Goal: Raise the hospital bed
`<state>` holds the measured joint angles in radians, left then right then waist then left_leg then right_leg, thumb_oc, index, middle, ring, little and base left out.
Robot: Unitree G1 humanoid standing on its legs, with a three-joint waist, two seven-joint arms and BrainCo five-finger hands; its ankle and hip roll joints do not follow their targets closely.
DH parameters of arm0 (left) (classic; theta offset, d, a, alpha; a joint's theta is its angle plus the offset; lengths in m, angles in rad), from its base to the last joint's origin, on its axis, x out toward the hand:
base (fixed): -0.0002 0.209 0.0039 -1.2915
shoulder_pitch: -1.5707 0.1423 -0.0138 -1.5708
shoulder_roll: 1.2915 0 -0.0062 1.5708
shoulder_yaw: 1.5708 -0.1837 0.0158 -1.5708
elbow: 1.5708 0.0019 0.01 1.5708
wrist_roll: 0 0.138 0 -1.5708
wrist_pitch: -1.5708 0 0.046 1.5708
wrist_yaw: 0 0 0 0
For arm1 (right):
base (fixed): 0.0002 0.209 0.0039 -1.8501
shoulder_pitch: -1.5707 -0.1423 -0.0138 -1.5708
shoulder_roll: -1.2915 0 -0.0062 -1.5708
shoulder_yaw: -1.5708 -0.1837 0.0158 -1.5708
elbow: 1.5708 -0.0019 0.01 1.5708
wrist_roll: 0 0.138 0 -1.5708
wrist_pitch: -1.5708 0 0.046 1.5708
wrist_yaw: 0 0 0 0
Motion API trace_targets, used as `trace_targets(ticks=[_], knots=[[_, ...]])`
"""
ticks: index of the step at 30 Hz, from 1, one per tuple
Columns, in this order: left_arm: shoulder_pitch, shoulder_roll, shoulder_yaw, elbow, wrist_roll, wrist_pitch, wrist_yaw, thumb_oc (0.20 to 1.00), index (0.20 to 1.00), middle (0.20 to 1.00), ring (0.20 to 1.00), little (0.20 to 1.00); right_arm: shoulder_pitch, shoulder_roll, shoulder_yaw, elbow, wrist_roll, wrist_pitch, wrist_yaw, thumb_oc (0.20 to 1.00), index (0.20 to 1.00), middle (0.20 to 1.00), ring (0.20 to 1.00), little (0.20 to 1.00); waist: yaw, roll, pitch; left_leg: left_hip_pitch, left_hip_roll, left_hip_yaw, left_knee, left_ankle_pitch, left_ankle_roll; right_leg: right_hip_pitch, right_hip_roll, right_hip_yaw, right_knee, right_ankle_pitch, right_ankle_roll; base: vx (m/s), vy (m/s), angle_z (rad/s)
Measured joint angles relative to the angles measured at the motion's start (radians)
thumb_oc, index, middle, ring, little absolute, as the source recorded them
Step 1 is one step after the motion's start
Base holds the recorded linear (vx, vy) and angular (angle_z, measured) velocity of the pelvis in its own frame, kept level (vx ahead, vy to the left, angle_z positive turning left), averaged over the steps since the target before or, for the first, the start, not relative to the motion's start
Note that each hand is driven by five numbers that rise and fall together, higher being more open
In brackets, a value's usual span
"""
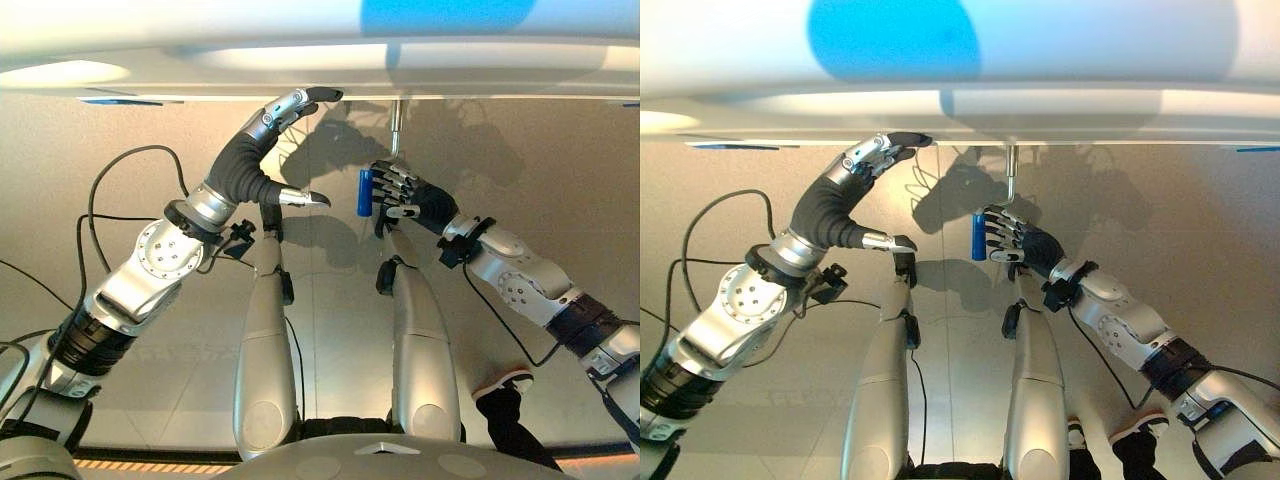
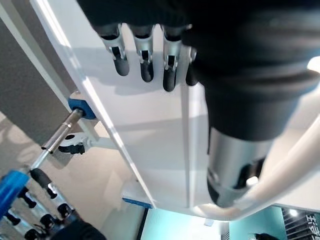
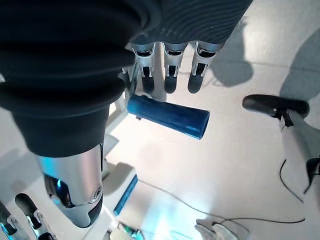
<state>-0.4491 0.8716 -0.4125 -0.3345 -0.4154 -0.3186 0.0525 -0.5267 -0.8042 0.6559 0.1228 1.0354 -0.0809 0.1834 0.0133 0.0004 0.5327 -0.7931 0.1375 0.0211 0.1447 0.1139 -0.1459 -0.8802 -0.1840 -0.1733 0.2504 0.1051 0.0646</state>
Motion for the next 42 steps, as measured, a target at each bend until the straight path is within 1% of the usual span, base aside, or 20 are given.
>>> trace_targets(ticks=[3, 5, 11, 13, 17, 19, 20, 21, 26, 30, 37, 38, 39, 42], knots=[[0.008, -0.007, -0.003, 0.000, 0.000, 0.001, 0.001, 1.000, 1.000, 1.000, 1.000, 1.000, -0.009, 0.020, 0.010, 0.017, 0.000, 0.001, -0.002, 1.000, 1.000, 1.000, 1.000, 1.000, 0.001, 0.000, 0.000, -0.003, 0.001, -0.001, 0.005, 0.000, 0.000, -0.001, 0.000, 0.000, 0.004, -0.007, 0.005, 0.00, 0.001, 0.02], [0.006, -0.012, -0.006, 0.000, 0.000, 0.000, 0.001, 1.000, 1.000, 1.000, 1.000, 1.000, -0.012, 0.047, 0.010, 0.053, -0.001, 0.002, -0.008, 1.000, 1.000, 1.000, 1.000, 1.000, 0.002, 0.000, 0.000, -0.004, 0.000, -0.004, 0.004, 0.002, -0.001, -0.001, -0.001, -0.001, 0.007, -0.002, 0.000, -0.03, 0.007, 0.04], [-0.005, -0.026, -0.020, 0.000, 0.000, 0.001, 0.006, 1.000, 1.000, 1.000, 1.000, 1.000, 0.004, 0.068, 0.024, 0.074, -0.002, 0.016, -0.012, 1.000, 1.000, 1.000, 1.000, 1.000, 0.003, 0.000, -0.002, -0.003, -0.002, -0.004, 0.004, 0.002, 0.000, 0.002, -0.005, -0.001, 0.007, -0.003, 0.002, -0.01, 0.005, 0.01], [-0.005, -0.030, -0.020, 0.004, 0.000, 0.002, 0.007, 1.000, 1.000, 1.000, 1.000, 1.000, 0.000, 0.087, 0.019, 0.114, -0.002, 0.016, -0.017, 1.000, 1.000, 1.000, 1.000, 1.000, 0.003, 0.000, -0.001, -0.004, -0.003, -0.003, 0.005, 0.002, 0.001, 0.001, -0.005, -0.001, 0.009, -0.005, 0.002, 0.00, 0.000, 0.00], [-0.005, -0.040, -0.020, 0.003, 0.000, 0.003, 0.006, 1.000, 1.000, 1.000, 1.000, 1.000, 0.013, 0.088, 0.017, 0.135, -0.003, 0.018, -0.020, 1.000, 1.000, 1.000, 1.000, 1.000, 0.003, 0.000, -0.001, -0.007, -0.003, 0.001, 0.006, 0.003, 0.002, -0.006, -0.006, 0.000, 0.009, -0.001, 0.001, 0.00, 0.005, -0.01], [0.002, -0.044, -0.019, 0.004, 0.000, 0.003, 0.006, 1.000, 1.000, 1.000, 1.000, 1.000, 0.018, 0.095, 0.004, 0.146, -0.003, 0.018, -0.021, 1.000, 1.000, 1.000, 1.000, 1.000, 0.002, 0.000, -0.001, -0.006, -0.003, 0.001, 0.004, 0.000, 0.004, -0.005, -0.005, 0.000, 0.008, -0.008, 0.006, 0.03, 0.002, -0.01], [-0.001, -0.047, -0.019, 0.004, 0.000, 0.003, 0.006, 1.000, 1.000, 1.000, 1.000, 1.000, 0.024, 0.095, 0.001, 0.145, -0.003, 0.018, -0.021, 1.000, 1.000, 1.000, 1.000, 1.000, 0.005, 0.000, -0.001, -0.006, -0.003, 0.002, 0.002, 0.003, 0.000, -0.006, -0.005, 0.000, 0.007, -0.002, 0.000, -0.06, 0.007, -0.01], [0.003, -0.047, -0.019, 0.002, 0.000, 0.003, 0.006, 1.000, 1.000, 1.000, 1.000, 1.000, 0.029, 0.093, -0.003, 0.144, -0.003, 0.017, -0.021, 1.000, 1.000, 1.000, 1.000, 1.000, -0.001, 0.000, -0.001, -0.005, -0.002, 0.002, 0.003, 0.002, 0.001, -0.005, -0.005, 0.000, 0.008, -0.003, 0.001, 0.00, 0.000, 0.00], [0.005, -0.049, -0.019, -0.001, 0.000, 0.005, 0.005, 1.000, 1.000, 1.000, 1.000, 1.000, 0.073, 0.082, -0.037, 0.144, -0.005, 0.017, -0.028, 1.000, 1.000, 1.000, 1.000, 1.000, 0.001, 0.000, -0.001, -0.003, -0.003, 0.002, -0.002, 0.000, 0.001, -0.004, -0.004, 0.000, 0.002, -0.004, 0.003, 0.00, -0.001, 0.00], [0.003, -0.049, -0.019, 0.002, 0.000, 0.008, 0.004, 1.000, 1.000, 1.000, 1.000, 1.000, 0.078, 0.096, -0.047, 0.159, -0.015, 0.016, -0.037, 1.000, 1.000, 1.000, 1.000, 1.000, 0.002, 0.000, -0.001, -0.004, -0.001, 0.003, 0.001, -0.004, 0.000, -0.004, -0.002, 0.000, 0.003, -0.005, 0.003, 0.03, 0.005, 0.00], [0.005, -0.049, -0.020, 0.000, 0.000, 0.011, 0.005, 1.000, 1.000, 1.000, 1.000, 1.000, 0.064, 0.108, -0.050, 0.155, -0.024, 0.015, -0.041, 1.000, 1.000, 1.000, 1.000, 1.000, 0.002, 0.000, 0.000, 0.000, 0.000, 0.003, 0.004, -0.005, -0.001, 0.001, -0.001, 0.001, 0.003, -0.004, 0.001, -0.01, -0.002, -0.01], [0.005, -0.048, -0.019, -0.003, 0.000, 0.010, 0.005, 1.000, 1.000, 1.000, 1.000, 1.000, 0.055, 0.108, -0.046, 0.155, -0.025, 0.014, -0.041, 1.000, 1.000, 1.000, 1.000, 1.000, 0.002, 0.000, -0.001, 0.000, 0.000, 0.002, 0.003, -0.009, 0.001, 0.001, -0.001, 0.001, 0.001, -0.011, 0.006, 0.06, -0.002, 0.00], [0.002, -0.050, -0.020, -0.001, 0.000, 0.010, 0.005, 1.000, 1.000, 1.000, 1.000, 1.000, 0.051, 0.110, -0.047, 0.159, -0.025, 0.014, -0.042, 1.000, 1.000, 1.000, 1.000, 1.000, 0.003, 0.000, -0.001, -0.004, 0.000, 0.003, 0.003, -0.005, 0.000, -0.004, -0.001, 0.001, 0.002, -0.005, 0.002, -0.06, -0.005, 0.00], [0.005, -0.062, -0.019, 0.001, 0.000, 0.012, 0.006, 1.000, 1.000, 1.000, 1.000, 1.000, 0.006, 0.138, -0.026, 0.179, -0.026, 0.013, -0.051, 1.000, 1.000, 1.000, 1.000, 1.000, 0.003, 0.001, 0.000, -0.004, 0.000, 0.002, 0.002, -0.007, -0.002, -0.005, 0.000, 0.002, 0.003, -0.008, 0.003, 0.03, -0.001, -0.01]])
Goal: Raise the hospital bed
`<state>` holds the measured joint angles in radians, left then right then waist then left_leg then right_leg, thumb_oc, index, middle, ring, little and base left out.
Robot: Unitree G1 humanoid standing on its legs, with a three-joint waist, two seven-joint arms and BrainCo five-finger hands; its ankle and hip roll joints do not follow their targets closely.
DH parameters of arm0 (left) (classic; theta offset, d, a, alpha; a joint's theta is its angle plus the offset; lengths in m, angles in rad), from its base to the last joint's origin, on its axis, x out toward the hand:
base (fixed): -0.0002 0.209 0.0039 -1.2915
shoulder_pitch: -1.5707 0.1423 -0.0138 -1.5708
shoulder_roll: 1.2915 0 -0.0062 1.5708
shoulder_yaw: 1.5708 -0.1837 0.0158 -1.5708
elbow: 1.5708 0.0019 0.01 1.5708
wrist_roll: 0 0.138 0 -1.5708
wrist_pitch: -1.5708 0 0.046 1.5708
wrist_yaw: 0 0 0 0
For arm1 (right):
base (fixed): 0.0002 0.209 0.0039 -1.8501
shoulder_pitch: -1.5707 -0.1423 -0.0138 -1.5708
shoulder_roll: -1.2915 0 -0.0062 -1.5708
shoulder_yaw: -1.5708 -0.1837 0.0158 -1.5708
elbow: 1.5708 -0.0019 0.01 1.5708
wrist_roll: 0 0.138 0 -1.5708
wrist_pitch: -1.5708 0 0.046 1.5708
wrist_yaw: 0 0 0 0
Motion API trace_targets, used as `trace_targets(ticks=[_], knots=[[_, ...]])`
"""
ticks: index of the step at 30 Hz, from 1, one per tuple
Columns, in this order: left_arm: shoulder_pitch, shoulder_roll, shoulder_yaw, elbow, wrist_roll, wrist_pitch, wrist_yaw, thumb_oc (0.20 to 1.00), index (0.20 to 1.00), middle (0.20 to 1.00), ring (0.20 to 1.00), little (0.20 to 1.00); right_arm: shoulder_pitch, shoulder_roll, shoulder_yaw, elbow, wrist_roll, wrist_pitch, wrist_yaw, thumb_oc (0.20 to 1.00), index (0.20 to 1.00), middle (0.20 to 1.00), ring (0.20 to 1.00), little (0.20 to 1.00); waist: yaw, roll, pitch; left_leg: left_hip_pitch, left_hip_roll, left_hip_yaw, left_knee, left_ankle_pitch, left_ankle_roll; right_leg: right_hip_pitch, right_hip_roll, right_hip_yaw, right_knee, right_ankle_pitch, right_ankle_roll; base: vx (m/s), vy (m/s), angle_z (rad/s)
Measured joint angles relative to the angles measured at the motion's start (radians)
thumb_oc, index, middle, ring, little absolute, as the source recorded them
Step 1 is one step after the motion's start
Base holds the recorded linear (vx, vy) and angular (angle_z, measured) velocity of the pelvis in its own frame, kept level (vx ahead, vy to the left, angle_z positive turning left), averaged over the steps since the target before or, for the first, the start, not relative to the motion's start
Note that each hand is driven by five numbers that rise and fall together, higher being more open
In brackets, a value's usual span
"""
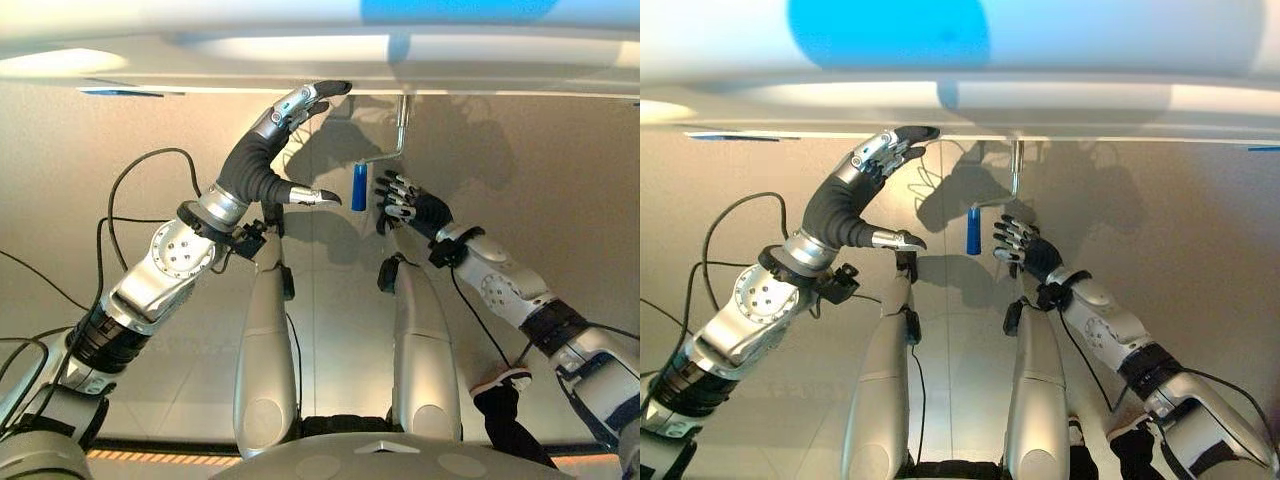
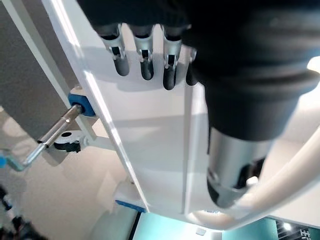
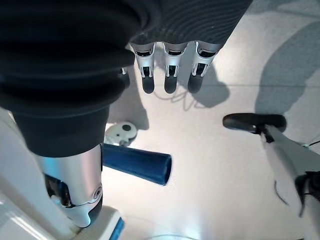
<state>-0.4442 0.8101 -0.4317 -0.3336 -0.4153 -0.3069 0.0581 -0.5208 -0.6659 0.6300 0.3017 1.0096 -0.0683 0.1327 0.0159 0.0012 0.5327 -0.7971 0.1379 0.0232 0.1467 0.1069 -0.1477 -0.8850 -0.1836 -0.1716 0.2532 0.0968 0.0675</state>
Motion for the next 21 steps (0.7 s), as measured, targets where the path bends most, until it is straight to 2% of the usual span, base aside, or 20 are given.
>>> trace_targets(ticks=[3, 6, 11, 21], knots=[[-0.005, -0.007, -0.002, -0.001, 0.000, 0.001, -0.001, 1.000, 1.000, 1.000, 1.000, 1.000, -0.034, 0.038, 0.009, 0.034, -0.011, -0.005, -0.009, 1.000, 1.000, 1.000, 1.000, 1.000, 0.001, 0.000, -0.001, 0.000, 0.001, 0.000, 0.001, -0.002, 0.000, 0.001, 0.000, -0.001, 0.000, -0.001, -0.001, -0.02, 0.008, 0.00], [-0.014, -0.014, -0.013, 0.001, -0.001, 0.004, 0.000, 1.000, 1.000, 1.000, 1.000, 1.000, -0.099, 0.115, 0.014, 0.136, -0.037, -0.007, -0.038, 1.000, 1.000, 1.000, 1.000, 1.000, -0.001, 0.001, 0.000, -0.001, 0.000, 0.001, 0.002, -0.004, 0.000, -0.001, 0.000, -0.002, 0.000, -0.002, 0.000, 0.02, 0.003, 0.00], [-0.021, -0.035, -0.019, 0.002, -0.001, 0.007, 0.001, 1.000, 1.000, 1.000, 1.000, 1.000, -0.134, 0.147, 0.030, 0.162, -0.065, -0.009, -0.057, 1.000, 1.000, 1.000, 1.000, 1.000, 0.030, 0.003, 0.001, -0.002, 0.000, -0.001, 0.007, -0.004, 0.000, 0.000, -0.001, -0.002, 0.002, -0.002, -0.001, -0.01, 0.004, 0.00], [-0.021, -0.056, -0.020, 0.006, -0.012, 0.011, 0.005, 1.000, 1.000, 1.000, 1.000, 1.000, -0.193, 0.261, 0.032, 0.341, -0.108, -0.014, -0.091, 1.000, 1.000, 1.000, 1.000, 1.000, 0.030, 0.005, -0.002, -0.015, -0.004, -0.002, 0.017, -0.002, 0.003, -0.007, -0.009, -0.002, 0.005, 0.004, -0.001, 0.01, 0.008, 0.01]])
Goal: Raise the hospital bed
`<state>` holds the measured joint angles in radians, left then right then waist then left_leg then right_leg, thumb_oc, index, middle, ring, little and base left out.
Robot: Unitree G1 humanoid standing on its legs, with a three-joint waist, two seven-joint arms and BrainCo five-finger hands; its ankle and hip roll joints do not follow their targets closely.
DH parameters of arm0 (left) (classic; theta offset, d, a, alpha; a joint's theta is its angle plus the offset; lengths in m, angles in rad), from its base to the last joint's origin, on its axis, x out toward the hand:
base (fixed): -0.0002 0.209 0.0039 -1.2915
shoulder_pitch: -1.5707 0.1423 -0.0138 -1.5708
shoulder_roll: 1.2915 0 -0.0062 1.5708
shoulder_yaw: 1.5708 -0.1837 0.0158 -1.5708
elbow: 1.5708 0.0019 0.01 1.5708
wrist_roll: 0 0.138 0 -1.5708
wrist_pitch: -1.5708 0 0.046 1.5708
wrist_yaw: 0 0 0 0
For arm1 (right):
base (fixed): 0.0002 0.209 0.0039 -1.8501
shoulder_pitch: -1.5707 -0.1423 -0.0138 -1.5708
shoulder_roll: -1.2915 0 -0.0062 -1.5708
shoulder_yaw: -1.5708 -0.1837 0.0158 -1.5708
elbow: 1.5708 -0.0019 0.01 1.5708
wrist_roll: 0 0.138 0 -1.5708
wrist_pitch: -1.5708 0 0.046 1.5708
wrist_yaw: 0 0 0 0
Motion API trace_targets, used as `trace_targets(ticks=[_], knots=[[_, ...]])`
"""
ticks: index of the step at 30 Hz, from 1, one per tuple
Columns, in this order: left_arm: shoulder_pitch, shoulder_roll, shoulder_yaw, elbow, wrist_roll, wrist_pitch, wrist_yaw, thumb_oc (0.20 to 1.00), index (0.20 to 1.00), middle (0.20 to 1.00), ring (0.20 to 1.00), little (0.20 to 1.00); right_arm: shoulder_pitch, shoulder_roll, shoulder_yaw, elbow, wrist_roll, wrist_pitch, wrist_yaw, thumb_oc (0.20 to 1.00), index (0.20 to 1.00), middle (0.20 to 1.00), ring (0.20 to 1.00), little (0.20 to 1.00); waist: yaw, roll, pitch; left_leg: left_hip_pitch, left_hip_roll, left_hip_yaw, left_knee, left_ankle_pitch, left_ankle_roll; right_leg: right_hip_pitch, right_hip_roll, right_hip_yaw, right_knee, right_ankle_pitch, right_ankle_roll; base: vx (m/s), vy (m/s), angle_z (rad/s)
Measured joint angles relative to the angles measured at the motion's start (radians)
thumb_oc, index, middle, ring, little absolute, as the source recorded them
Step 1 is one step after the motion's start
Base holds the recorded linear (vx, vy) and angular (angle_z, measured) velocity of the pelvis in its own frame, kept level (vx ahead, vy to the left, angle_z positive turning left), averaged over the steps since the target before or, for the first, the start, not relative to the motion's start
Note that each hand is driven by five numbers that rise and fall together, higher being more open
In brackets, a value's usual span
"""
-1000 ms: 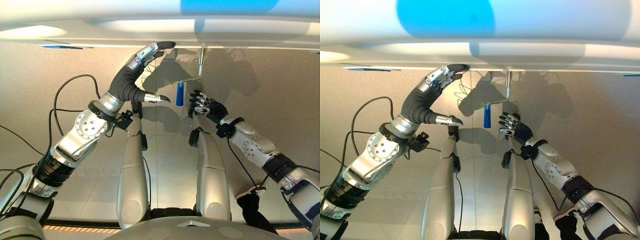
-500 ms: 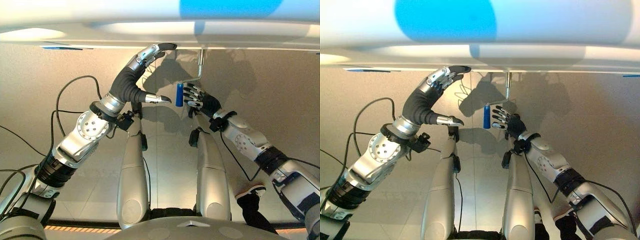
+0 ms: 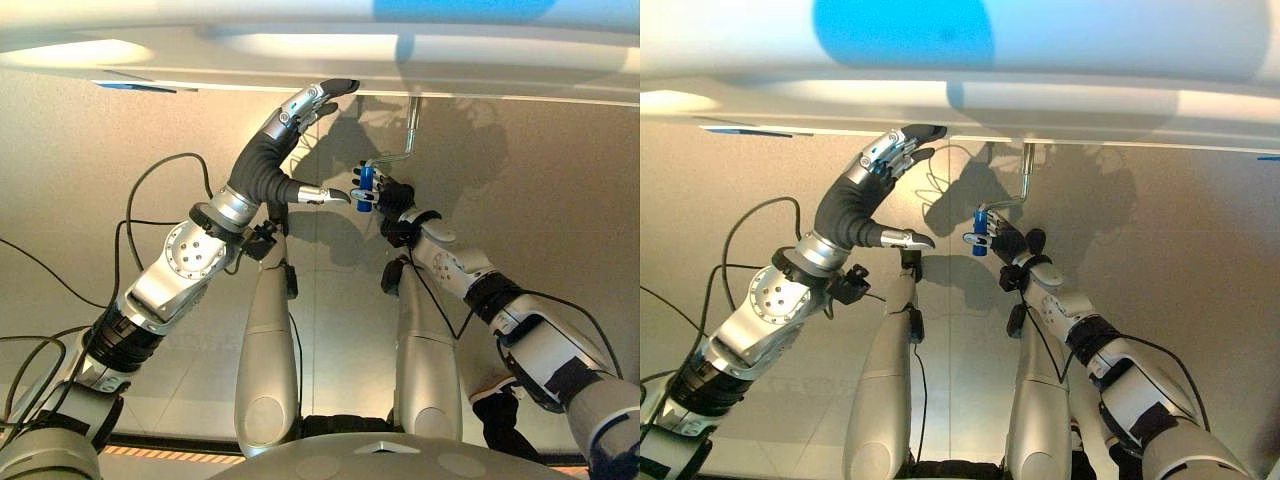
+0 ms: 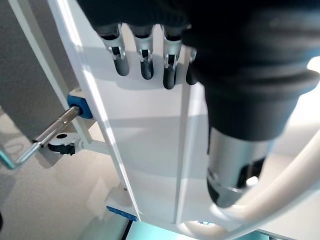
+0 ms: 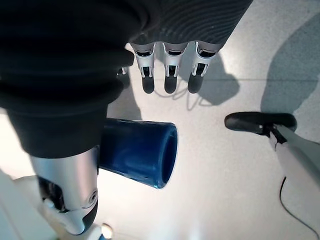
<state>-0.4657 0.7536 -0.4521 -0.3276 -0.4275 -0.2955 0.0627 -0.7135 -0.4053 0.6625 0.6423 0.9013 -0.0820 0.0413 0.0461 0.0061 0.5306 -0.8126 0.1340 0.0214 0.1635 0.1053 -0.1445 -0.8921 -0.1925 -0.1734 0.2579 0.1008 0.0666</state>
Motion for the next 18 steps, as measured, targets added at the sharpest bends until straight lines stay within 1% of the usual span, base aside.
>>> trace_targets(ticks=[3, 8, 9, 10, 18], knots=[[-0.010, -0.020, -0.002, 0.002, 0.000, 0.000, 0.004, 1.000, 1.000, 1.000, 1.000, 1.000, -0.001, 0.008, 0.002, 0.009, -0.015, 0.000, -0.007, 1.000, 1.000, 1.000, 1.000, 1.000, 0.005, 0.002, 0.001, -0.005, -0.001, -0.001, 0.002, 0.000, 0.001, -0.005, 0.000, 0.000, 0.000, 0.001, 0.000, -0.04, 0.007, 0.00], [-0.011, -0.028, -0.001, 0.003, 0.000, 0.001, 0.006, 1.000, 1.000, 1.000, 1.000, 1.000, -0.001, 0.009, 0.005, 0.014, -0.019, 0.000, -0.007, 1.000, 1.000, 1.000, 1.000, 1.000, 0.016, 0.005, 0.001, -0.004, -0.001, 0.000, 0.006, 0.000, 0.001, -0.004, 0.001, -0.001, 0.002, 0.002, -0.001, 0.01, 0.002, 0.00], [-0.012, -0.032, -0.002, 0.005, 0.000, 0.001, 0.006, 1.000, 1.000, 1.000, 1.000, 1.000, -0.003, 0.005, 0.005, 0.015, -0.028, 0.000, -0.007, 0.231, 0.231, 0.231, 0.231, 0.231, 0.018, 0.005, 0.001, -0.004, -0.001, 0.000, 0.005, 0.000, 0.001, -0.005, 0.000, -0.001, 0.002, 0.002, -0.001, 0.06, 0.011, 0.00], [-0.020, -0.032, -0.003, 0.006, 0.000, 0.001, 0.006, 1.000, 1.000, 1.000, 1.000, 1.000, -0.003, 0.006, 0.005, 0.013, -0.030, 0.000, -0.006, 0.200, 0.200, 0.200, 0.200, 0.200, 0.020, 0.005, 0.001, -0.007, -0.001, 0.000, 0.004, 0.002, 0.001, -0.007, -0.001, 0.000, 0.003, 0.003, -0.002, -0.06, 0.007, 0.01], [-0.017, -0.029, -0.007, 0.006, 0.000, 0.000, 0.009, 1.000, 1.000, 1.000, 1.000, 1.000, 0.007, 0.003, 0.018, -0.037, -0.030, 0.000, 0.007, 0.200, 0.200, 0.200, 0.200, 0.200, 0.020, 0.006, 0.000, -0.005, -0.001, 0.000, 0.003, 0.006, 0.002, -0.007, -0.001, 0.000, 0.009, 0.002, -0.002, -0.01, -0.009, 0.01]])
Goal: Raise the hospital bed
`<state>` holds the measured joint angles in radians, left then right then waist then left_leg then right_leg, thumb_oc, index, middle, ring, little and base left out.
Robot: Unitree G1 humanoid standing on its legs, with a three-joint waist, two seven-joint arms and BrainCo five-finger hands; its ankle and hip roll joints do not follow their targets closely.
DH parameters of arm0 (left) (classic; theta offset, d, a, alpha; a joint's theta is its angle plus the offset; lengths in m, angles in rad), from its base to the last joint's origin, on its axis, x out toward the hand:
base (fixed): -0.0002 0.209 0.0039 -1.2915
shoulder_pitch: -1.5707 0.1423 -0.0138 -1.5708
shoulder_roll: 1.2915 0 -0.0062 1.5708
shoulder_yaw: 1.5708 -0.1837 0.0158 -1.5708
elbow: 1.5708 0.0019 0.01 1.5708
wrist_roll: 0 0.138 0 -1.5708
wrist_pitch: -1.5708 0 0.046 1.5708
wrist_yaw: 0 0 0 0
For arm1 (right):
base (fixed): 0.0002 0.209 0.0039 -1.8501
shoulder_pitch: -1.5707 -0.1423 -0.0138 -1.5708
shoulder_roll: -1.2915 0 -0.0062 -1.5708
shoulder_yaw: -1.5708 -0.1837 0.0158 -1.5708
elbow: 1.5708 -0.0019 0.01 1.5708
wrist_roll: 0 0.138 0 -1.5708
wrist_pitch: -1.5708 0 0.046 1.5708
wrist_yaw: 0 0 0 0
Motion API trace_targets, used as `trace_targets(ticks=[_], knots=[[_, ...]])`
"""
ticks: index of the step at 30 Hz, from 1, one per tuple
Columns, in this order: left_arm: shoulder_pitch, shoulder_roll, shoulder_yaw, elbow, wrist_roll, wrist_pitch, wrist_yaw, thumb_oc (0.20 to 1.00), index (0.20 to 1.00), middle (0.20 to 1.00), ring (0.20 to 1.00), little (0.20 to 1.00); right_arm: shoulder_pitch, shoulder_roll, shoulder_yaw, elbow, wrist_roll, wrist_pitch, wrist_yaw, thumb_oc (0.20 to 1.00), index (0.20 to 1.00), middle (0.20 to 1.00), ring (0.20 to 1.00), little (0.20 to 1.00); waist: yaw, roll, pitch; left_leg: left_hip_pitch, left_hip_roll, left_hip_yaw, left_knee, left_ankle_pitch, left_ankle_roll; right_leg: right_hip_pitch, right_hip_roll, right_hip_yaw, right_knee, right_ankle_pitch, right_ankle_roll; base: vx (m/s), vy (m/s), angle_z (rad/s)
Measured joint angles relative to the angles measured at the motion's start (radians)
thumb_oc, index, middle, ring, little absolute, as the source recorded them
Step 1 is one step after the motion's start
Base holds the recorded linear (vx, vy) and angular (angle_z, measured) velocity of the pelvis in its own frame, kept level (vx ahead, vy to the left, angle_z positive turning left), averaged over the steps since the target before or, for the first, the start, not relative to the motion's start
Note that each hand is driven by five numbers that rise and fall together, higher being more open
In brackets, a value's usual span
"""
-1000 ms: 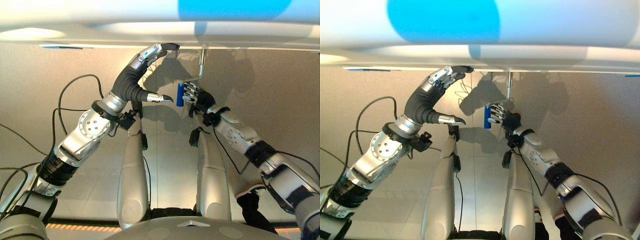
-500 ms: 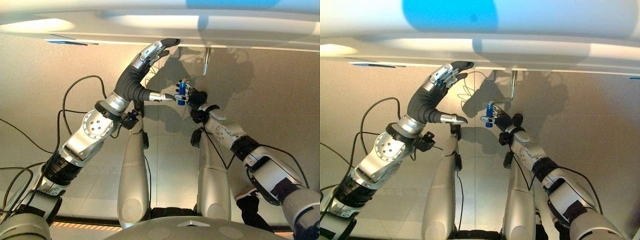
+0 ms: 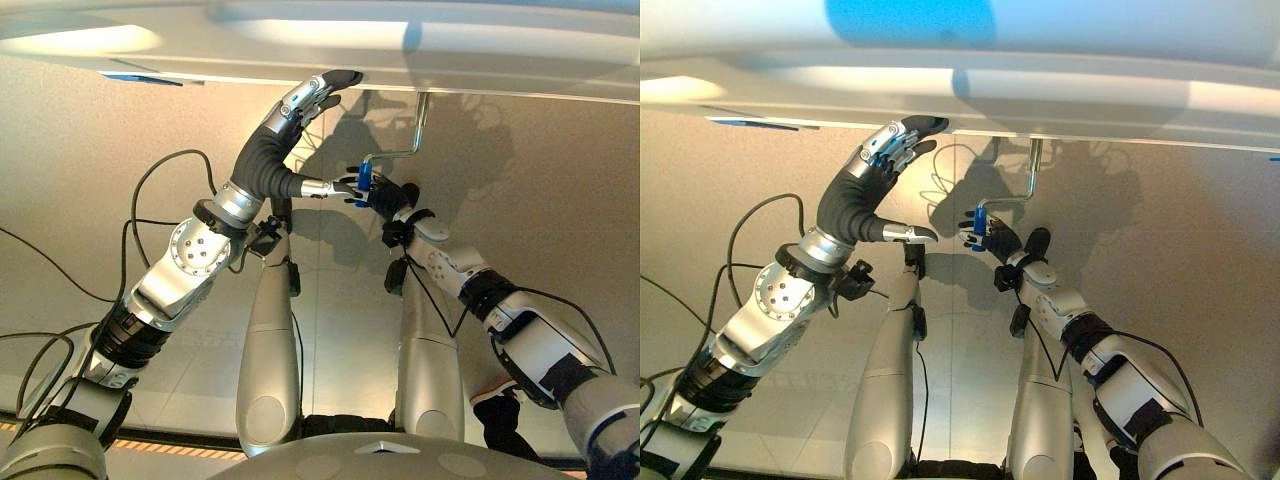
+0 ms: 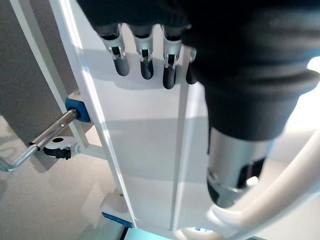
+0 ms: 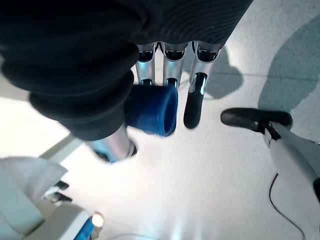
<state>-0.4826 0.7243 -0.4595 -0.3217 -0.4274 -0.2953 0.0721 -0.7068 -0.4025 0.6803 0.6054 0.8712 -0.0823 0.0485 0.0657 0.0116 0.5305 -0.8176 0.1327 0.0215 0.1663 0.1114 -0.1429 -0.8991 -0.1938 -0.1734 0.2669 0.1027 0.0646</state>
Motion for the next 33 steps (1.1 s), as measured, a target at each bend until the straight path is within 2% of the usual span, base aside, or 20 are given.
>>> trace_targets(ticks=[9, 16, 21, 27, 33], knots=[[0.004, 0.002, 0.009, 0.006, 0.000, 0.000, 0.000, 1.000, 1.000, 1.000, 1.000, 1.000, 0.002, 0.000, -0.001, -0.035, 0.028, 0.002, 0.007, 0.200, 0.200, 0.200, 0.200, 0.200, -0.003, 0.001, 0.001, -0.016, 0.000, 0.000, 0.012, -0.002, 0.000, -0.011, 0.002, -0.001, 0.002, 0.002, 0.000, 0.01, 0.002, 0.00], [0.020, 0.002, 0.014, 0.012, 0.003, 0.001, 0.000, 1.000, 1.000, 1.000, 1.000, 1.000, 0.088, -0.084, -0.021, -0.237, 0.110, 0.001, 0.008, 0.200, 0.200, 0.200, 0.200, 0.200, -0.010, 0.002, 0.001, -0.018, 0.000, 0.002, 0.018, -0.005, 0.001, -0.016, 0.001, 0.001, 0.010, 0.000, -0.001, -0.01, -0.001, 0.00], [0.035, 0.050, 0.046, 0.008, 0.003, 0.000, -0.006, 1.000, 1.000, 1.000, 1.000, 1.000, 0.203, -0.184, -0.079, -0.453, 0.159, 0.001, 0.031, 0.200, 0.200, 0.200, 0.200, 0.200, -0.023, 0.001, 0.002, -0.049, -0.003, 0.006, 0.017, -0.004, 0.002, -0.053, 0.000, 0.012, 0.010, 0.001, 0.000, 0.00, 0.000, 0.00], [0.054, 0.093, 0.080, 0.007, 0.002, -0.002, -0.026, 1.000, 1.000, 1.000, 1.000, 1.000, 0.305, -0.224, -0.160, -0.559, 0.190, -0.005, 0.061, 0.200, 0.200, 0.200, 0.200, 0.200, -0.028, 0.000, 0.003, -0.028, -0.008, 0.030, 0.002, -0.006, 0.005, -0.055, -0.001, 0.034, 0.008, 0.003, 0.004, -0.01, -0.022, -0.06], [0.097, 0.118, 0.120, 0.006, 0.000, -0.005, -0.058, 1.000, 1.000, 1.000, 1.000, 1.000, 0.362, -0.241, -0.230, -0.596, 0.203, -0.016, 0.071, 0.200, 0.200, 0.200, 0.200, 0.200, -0.055, -0.001, 0.004, -0.007, -0.004, 0.057, -0.006, -0.006, 0.005, -0.055, 0.006, 0.057, 0.008, 0.007, 0.006, -0.01, -0.046, -0.08]])
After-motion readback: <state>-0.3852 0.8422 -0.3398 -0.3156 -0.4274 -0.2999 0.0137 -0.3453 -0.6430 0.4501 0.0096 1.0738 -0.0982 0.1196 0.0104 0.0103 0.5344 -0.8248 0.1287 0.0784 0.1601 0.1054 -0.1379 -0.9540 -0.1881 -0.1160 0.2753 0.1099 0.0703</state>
